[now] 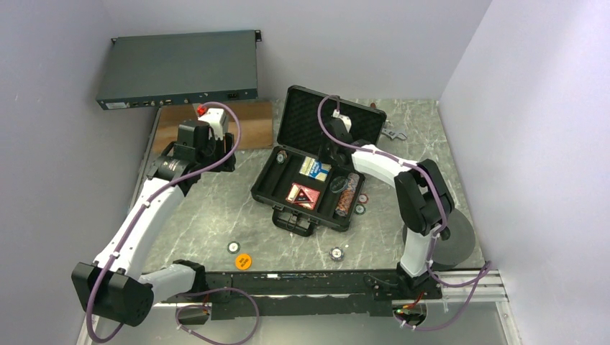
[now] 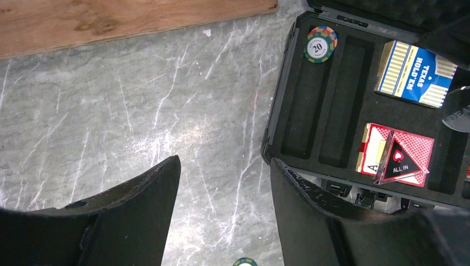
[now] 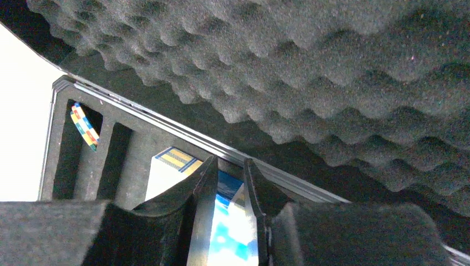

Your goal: Pack up texas hold em set

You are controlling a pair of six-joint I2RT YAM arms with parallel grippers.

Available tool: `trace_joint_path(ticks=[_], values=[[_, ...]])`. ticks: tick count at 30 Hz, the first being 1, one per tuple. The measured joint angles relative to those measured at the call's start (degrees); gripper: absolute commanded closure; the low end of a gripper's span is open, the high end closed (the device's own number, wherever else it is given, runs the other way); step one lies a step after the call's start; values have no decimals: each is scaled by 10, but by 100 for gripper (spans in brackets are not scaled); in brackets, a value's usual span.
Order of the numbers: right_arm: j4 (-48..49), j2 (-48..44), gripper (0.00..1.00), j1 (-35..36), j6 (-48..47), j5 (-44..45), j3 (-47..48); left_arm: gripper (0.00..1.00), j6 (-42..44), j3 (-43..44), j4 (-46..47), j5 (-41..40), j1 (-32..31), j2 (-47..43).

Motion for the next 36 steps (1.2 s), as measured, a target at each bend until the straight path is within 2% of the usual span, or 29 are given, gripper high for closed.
trace_joint_path(ticks=[4, 9, 18, 24, 36], values=[[15, -9, 73, 3, 16, 0, -20, 34, 0, 0, 0, -1, 0, 1], [43, -23, 52, 5, 31, 5, -46, 34, 0, 0, 0, -1, 0, 3], [44, -46, 34, 14, 12, 17, -62, 35, 0, 0, 0, -2, 0, 4], [-10, -86, 27, 23, -12, 18, -61, 35, 0, 0, 0, -5, 0, 4], [-116, -200, 27, 29, -26, 42, -63, 35, 0, 0, 0, -8, -1, 3]])
